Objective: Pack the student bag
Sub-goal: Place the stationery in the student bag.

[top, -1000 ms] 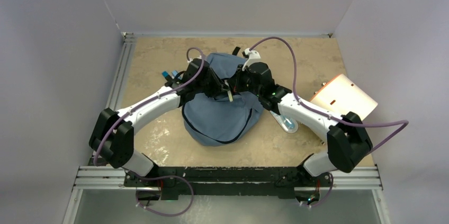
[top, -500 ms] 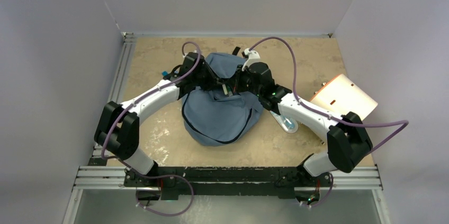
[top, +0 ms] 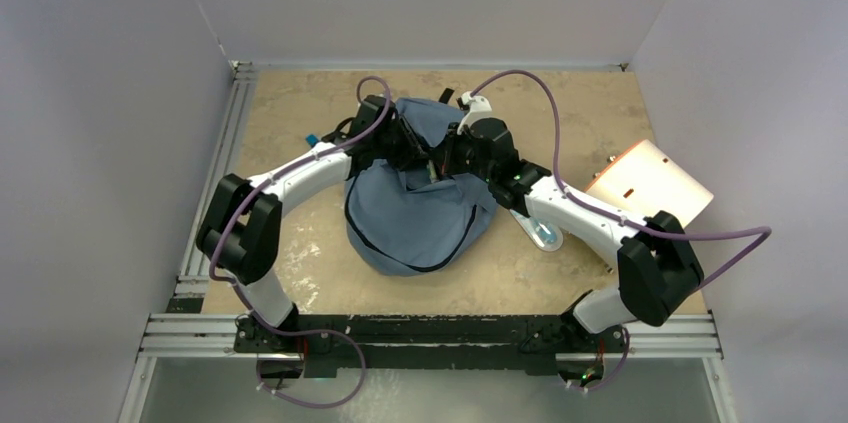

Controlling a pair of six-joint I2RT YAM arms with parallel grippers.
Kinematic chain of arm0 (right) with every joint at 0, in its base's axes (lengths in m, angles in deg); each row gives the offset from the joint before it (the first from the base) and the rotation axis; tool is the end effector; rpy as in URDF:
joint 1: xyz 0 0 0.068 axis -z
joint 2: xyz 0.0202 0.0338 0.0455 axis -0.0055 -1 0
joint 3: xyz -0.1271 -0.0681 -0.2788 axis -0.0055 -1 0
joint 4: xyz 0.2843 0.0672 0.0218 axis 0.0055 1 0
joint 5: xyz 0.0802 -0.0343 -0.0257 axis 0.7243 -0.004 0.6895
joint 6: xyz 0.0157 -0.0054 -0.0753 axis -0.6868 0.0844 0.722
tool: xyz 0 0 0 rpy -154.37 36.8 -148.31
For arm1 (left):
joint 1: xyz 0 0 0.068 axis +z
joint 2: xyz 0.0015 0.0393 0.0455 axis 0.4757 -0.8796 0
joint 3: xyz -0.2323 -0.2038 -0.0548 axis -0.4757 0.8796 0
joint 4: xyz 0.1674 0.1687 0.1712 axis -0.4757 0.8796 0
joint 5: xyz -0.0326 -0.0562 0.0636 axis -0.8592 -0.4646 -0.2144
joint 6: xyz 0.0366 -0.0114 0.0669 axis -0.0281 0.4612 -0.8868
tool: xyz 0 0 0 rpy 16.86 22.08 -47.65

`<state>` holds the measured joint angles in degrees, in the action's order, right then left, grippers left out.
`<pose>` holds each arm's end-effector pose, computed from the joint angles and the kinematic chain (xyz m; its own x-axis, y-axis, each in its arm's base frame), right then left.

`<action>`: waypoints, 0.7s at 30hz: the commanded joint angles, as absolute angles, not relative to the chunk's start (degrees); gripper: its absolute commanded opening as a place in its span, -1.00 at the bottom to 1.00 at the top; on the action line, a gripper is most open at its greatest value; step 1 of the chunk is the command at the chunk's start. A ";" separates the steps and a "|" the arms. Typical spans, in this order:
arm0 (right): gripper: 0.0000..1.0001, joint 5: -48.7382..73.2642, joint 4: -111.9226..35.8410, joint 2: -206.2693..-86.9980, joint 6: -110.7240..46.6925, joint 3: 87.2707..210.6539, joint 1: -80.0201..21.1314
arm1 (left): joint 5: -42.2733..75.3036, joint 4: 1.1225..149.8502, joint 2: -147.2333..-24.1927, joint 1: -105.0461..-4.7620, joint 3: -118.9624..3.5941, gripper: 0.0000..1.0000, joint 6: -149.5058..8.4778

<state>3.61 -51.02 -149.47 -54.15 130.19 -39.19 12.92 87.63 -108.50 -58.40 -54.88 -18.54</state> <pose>0.3104 0.2488 0.3095 -0.4698 0.2429 -0.8487 -0.4420 0.7675 0.4644 0.3778 -0.2337 0.2482 -0.8041 -0.5476 -0.2313 -0.2070 0.6227 -0.7546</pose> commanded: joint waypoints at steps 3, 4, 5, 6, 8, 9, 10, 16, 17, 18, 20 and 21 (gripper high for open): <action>-1.00 6.25 -55.60 -146.74 -54.79 130.76 -40.29 | 11.95 83.88 -106.05 -58.01 -56.81 -0.09 -22.05; -1.00 6.14 -55.60 -146.79 -54.69 130.87 -40.26 | 12.07 84.44 -105.35 -57.95 -56.35 -0.01 -22.40; -1.00 6.12 -55.60 -146.89 -54.61 130.96 -40.24 | 12.23 85.02 -104.61 -57.95 -55.87 0.01 -22.60; -1.00 6.04 -55.60 -146.98 -54.53 131.05 -40.22 | 12.40 85.71 -103.91 -58.01 -55.57 0.02 -22.93; -1.00 5.97 -55.52 -147.14 -54.35 131.24 -40.27 | 12.65 87.24 -102.32 -58.02 -55.11 0.02 -23.91; -1.00 5.91 -55.39 -147.19 -54.33 131.37 -40.27 | 12.54 87.98 -101.08 -58.02 -54.89 0.02 -24.44; -1.00 5.74 -55.30 -147.13 -54.23 131.34 -40.24 | 12.32 88.60 -99.84 -57.98 -54.61 0.02 -25.01; -1.00 4.80 -54.90 -147.20 -53.52 131.33 -40.29 | 5.43 86.48 -91.16 -58.03 -48.31 0.02 -32.62; -1.00 4.80 -54.96 -147.25 -53.43 131.34 -40.29 | 4.54 86.38 -89.46 -58.02 -46.76 0.02 -33.57; -1.00 4.80 -55.05 -147.33 -53.42 131.40 -40.27 | 4.12 86.28 -87.65 -58.02 -45.11 0.02 -34.42; -1.00 4.75 -55.18 -147.61 -53.41 131.51 -40.29 | 4.14 86.66 -84.09 -57.95 -42.27 0.02 -35.97; -1.00 4.79 -55.32 -147.78 -53.41 131.59 -40.27 | 4.48 86.90 -82.29 -57.96 -40.75 0.02 -36.99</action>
<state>2.88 -51.41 -149.45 -53.65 130.15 -39.54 7.54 89.03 -88.61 -57.86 -45.11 -31.00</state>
